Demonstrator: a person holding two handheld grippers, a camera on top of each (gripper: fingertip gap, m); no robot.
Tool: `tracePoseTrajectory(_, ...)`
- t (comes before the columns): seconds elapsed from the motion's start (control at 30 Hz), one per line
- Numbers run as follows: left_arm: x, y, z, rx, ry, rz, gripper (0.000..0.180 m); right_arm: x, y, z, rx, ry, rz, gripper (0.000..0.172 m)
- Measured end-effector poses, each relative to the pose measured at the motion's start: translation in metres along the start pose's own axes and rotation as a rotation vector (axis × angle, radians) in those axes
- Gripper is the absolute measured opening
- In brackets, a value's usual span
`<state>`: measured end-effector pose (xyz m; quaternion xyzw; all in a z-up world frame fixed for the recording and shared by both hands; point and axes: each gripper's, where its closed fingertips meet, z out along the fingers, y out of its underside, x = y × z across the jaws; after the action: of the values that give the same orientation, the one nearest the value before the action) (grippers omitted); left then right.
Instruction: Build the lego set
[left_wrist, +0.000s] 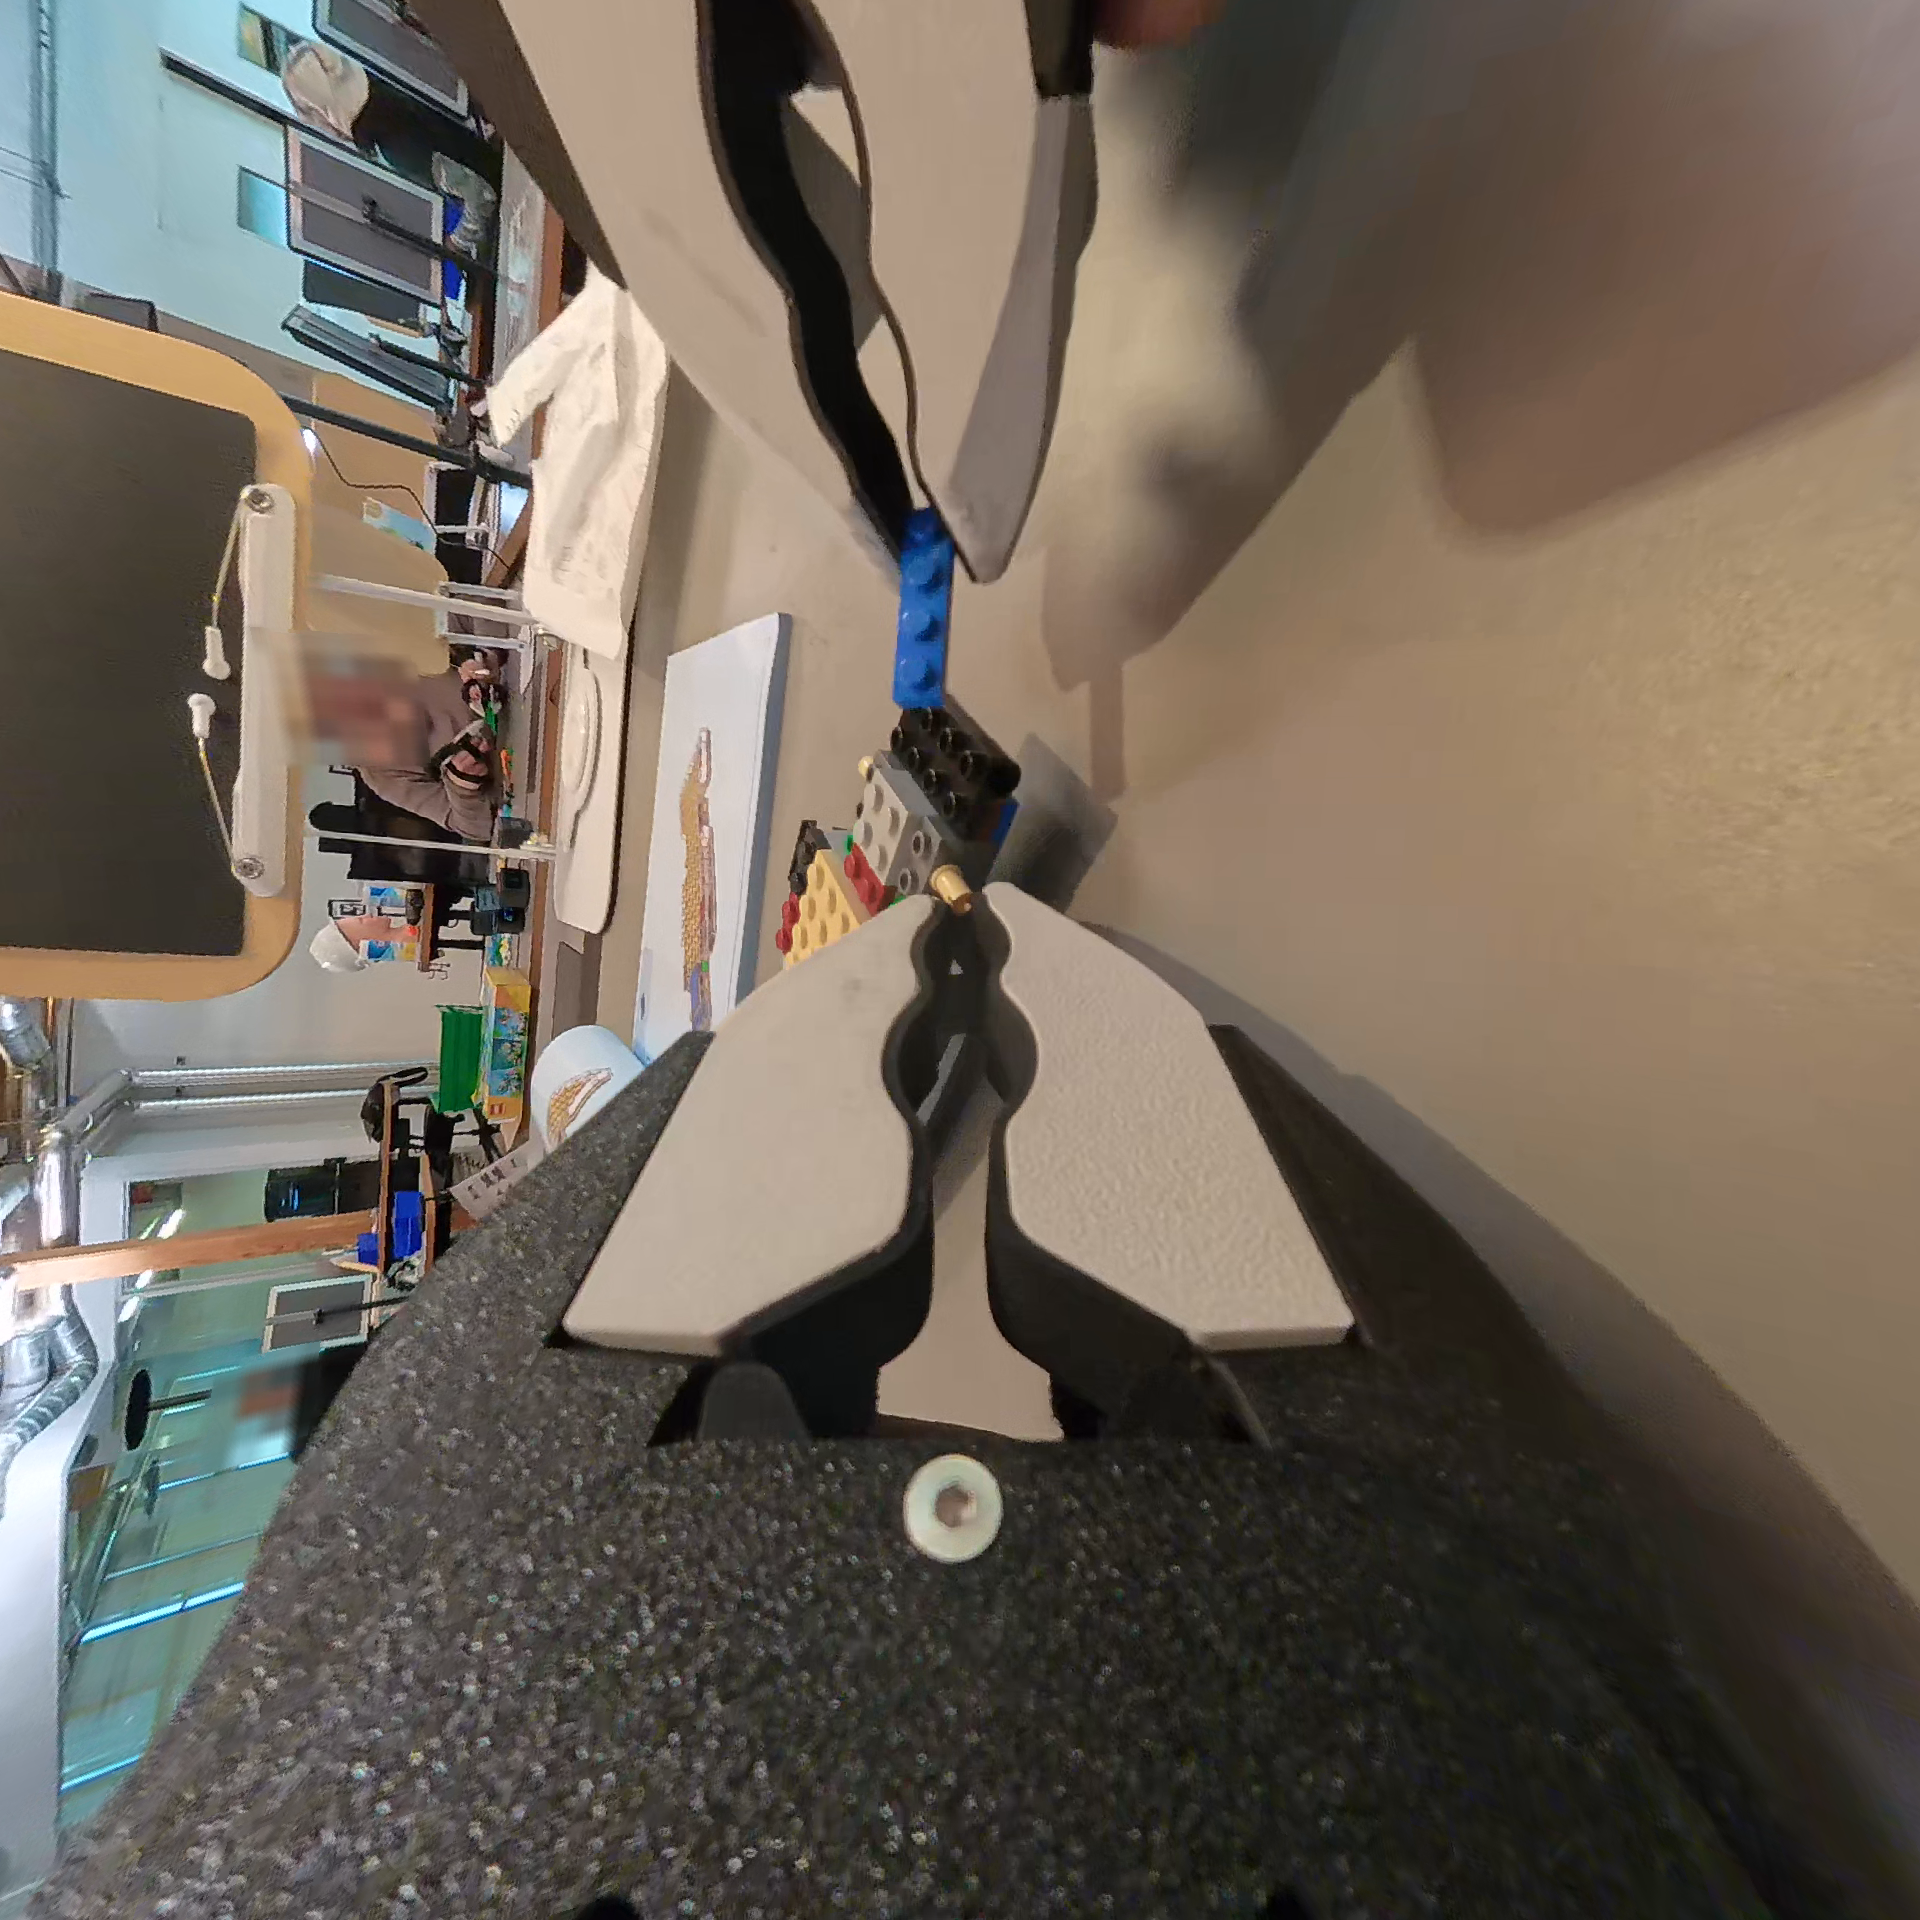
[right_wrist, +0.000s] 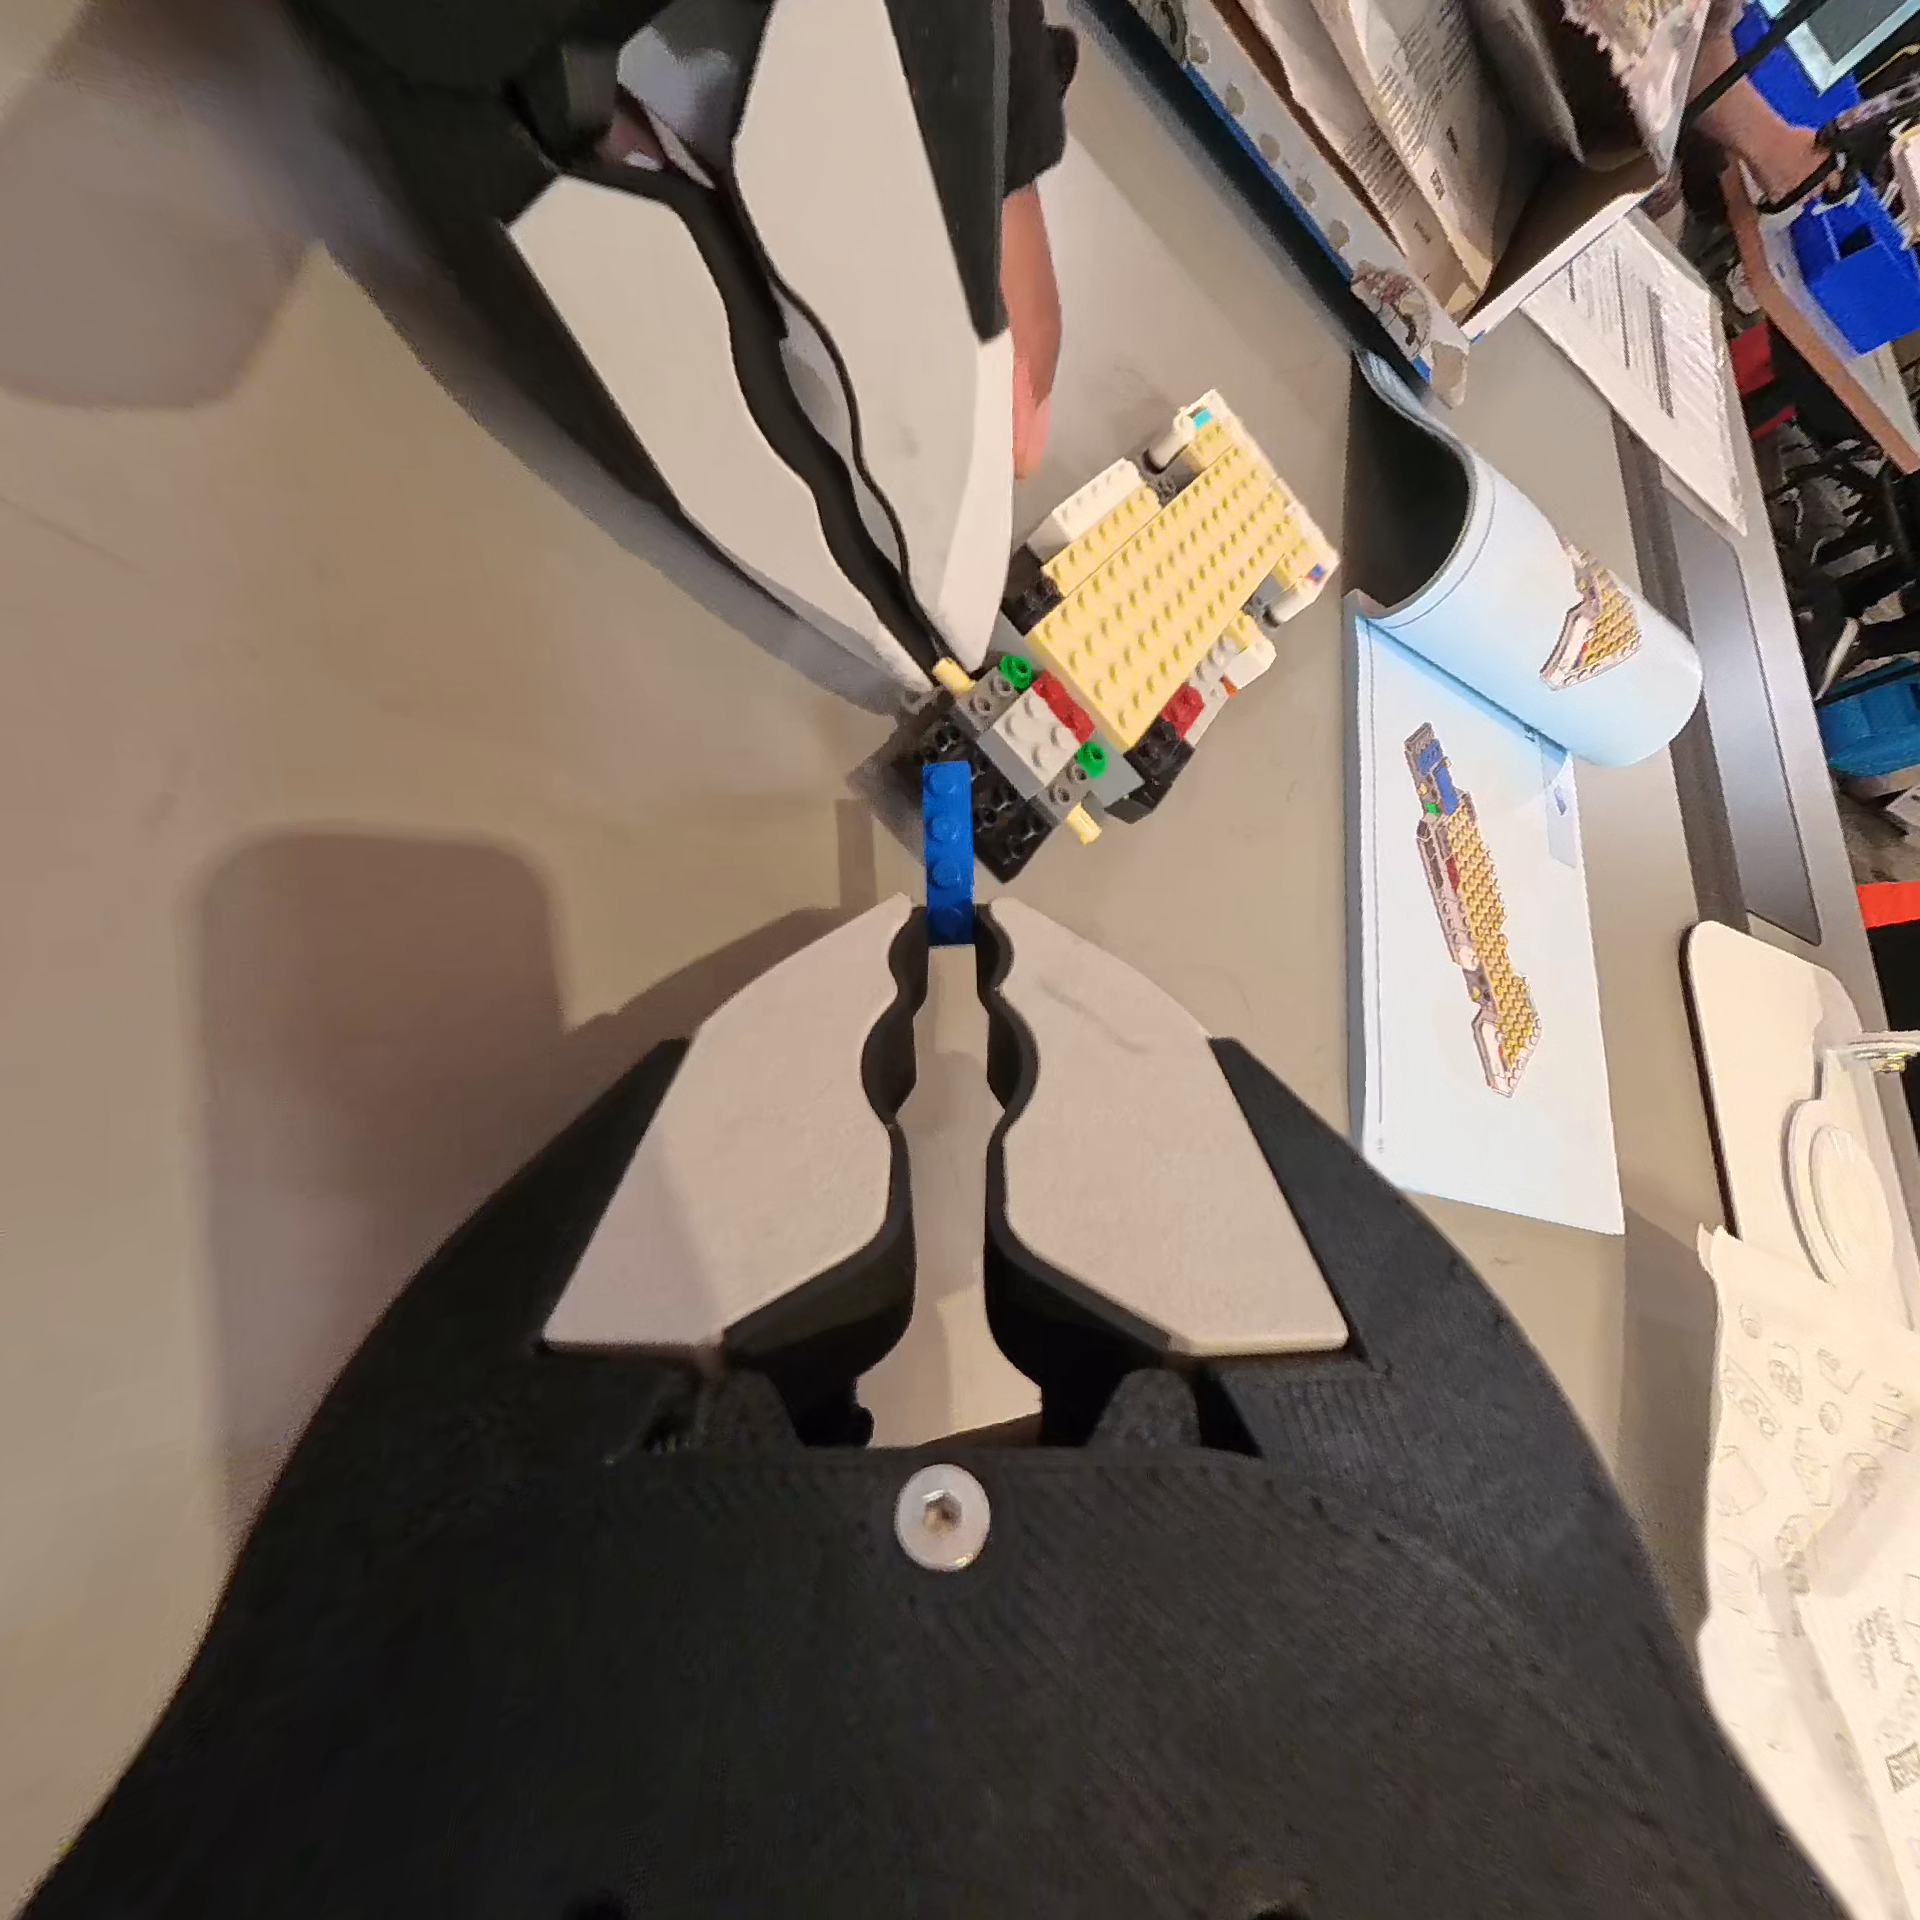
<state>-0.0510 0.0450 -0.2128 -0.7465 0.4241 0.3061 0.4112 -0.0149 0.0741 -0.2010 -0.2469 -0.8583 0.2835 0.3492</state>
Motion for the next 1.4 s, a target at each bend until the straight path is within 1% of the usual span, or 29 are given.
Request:
tracePoseTrajectory(0.03, 0.000, -0.002, -0.001, 0.009, 0.001, -0.003, 0.003, 0.002, -0.002, -0.001, 0.006, 0.004, -0.005, 0.008)
tracePoseTrajectory(0.2, -0.001, -0.005, -0.004, 0.020, -0.018, 0.014, 0.003, 0.002, -0.011, -0.006, 0.026, -0.038, -0.065, 0.008)
tracePoseTrajectory(0.37, -0.001, -0.008, -0.007, 0.029, -0.026, 0.009, 0.003, 0.003, -0.012, -0.003, -0.040, -0.077, -0.159, 0.008)
tracePoseTrajectory(0.5, -0.001, -0.008, -0.009, 0.031, -0.032, 0.005, 0.003, 0.006, -0.017, 0.000, -0.053, -0.107, -0.207, 0.008)
tracePoseTrajectory(0.57, -0.001, -0.009, -0.009, 0.037, -0.033, 0.004, 0.003, 0.003, -0.019, 0.001, -0.049, -0.152, -0.218, 0.008)
tracePoseTrajectory(0.77, 0.002, -0.010, -0.009, 0.044, -0.026, 0.005, 0.004, 0.002, -0.017, 0.008, -0.101, -0.206, -0.288, 0.008)
tracePoseTrajectory(0.87, 0.002, -0.010, -0.009, 0.047, -0.024, 0.004, 0.004, 0.001, -0.019, 0.009, -0.080, -0.233, -0.284, 0.008)
tracePoseTrajectory(1.03, 0.002, -0.011, -0.010, 0.054, -0.024, 0.004, 0.004, -0.003, -0.028, 0.006, -0.001, -0.287, -0.255, 0.008)
tracePoseTrajectory(1.27, 0.003, -0.013, -0.010, 0.058, -0.023, 0.006, 0.004, 0.001, -0.026, 0.010, -0.019, -0.284, -0.271, 0.008)
tracePoseTrajectory(1.4, 0.002, -0.014, -0.010, 0.064, -0.020, 0.002, 0.004, 0.003, -0.025, 0.009, -0.015, -0.277, -0.267, 0.012)
